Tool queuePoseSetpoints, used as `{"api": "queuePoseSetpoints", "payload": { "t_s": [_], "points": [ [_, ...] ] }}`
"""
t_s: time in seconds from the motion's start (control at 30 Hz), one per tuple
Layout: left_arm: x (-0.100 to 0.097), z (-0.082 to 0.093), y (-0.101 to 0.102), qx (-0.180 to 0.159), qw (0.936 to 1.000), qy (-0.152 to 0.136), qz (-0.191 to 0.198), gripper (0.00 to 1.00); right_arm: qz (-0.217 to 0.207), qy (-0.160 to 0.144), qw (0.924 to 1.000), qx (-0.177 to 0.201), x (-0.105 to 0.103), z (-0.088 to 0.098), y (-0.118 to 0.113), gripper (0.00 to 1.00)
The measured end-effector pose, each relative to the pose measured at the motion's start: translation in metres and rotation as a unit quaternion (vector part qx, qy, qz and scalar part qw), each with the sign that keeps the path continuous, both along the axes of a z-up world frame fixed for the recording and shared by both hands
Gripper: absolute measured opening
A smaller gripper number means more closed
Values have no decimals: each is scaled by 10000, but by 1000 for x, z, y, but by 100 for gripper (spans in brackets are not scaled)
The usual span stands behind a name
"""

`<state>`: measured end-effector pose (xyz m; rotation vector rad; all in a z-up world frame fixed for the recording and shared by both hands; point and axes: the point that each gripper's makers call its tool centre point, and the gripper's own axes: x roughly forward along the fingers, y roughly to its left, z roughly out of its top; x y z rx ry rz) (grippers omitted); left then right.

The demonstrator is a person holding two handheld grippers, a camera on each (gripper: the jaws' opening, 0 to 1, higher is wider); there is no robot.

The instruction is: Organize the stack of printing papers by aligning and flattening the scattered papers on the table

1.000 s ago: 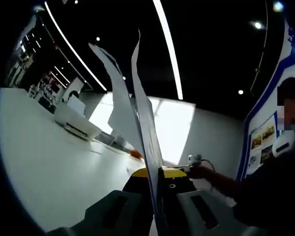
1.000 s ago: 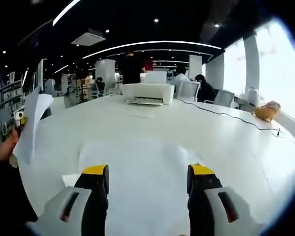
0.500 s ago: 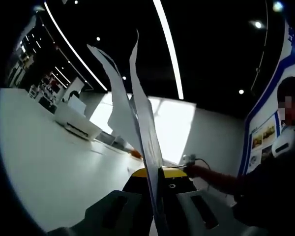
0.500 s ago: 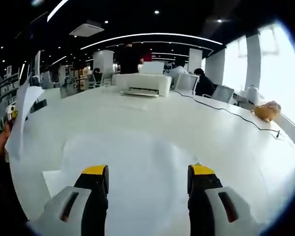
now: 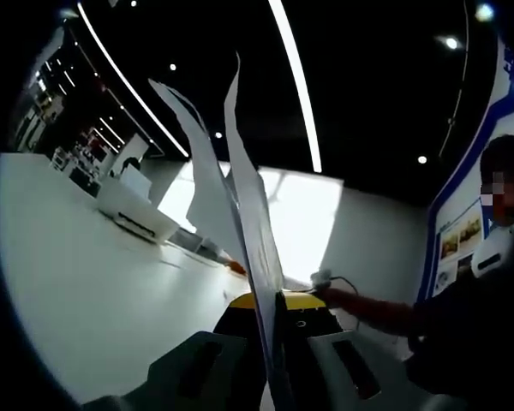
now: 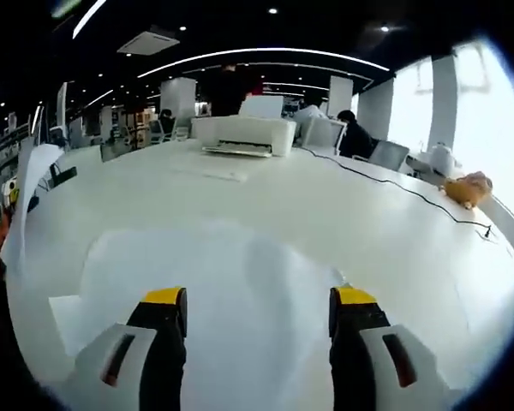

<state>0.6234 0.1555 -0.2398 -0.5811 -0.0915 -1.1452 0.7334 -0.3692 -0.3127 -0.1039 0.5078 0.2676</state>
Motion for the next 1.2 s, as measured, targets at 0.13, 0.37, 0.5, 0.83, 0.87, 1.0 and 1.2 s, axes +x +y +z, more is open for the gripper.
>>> {"api": "queuePoseSetpoints", "payload": {
  "t_s": [0.13,0.37,0.5,0.83,0.87,1.0,1.2],
  "points": [
    [0,0,0,5,10000,4,11,6,-101,-58,9995,287,7,-4,1,63],
    [1,0,2,-31,10000,4,35,6,-135,-239,9995,185,15,-3,3,63],
    [1,0,2,-34,10000,5,35,6,-96,-236,9996,106,20,-8,5,64],
    [2,0,3,-69,10000,35,6,6,-112,-190,9995,-224,29,-33,-1,70],
    [2,0,3,-71,10000,35,4,6,-132,-277,9993,-213,32,-30,-3,70],
    [2,-1,3,-78,10000,56,8,6,-273,-572,9979,111,39,-24,-8,72],
    [2,-1,2,-69,10000,54,15,6,-370,-549,9977,121,42,-32,-16,73]
  ]
}}
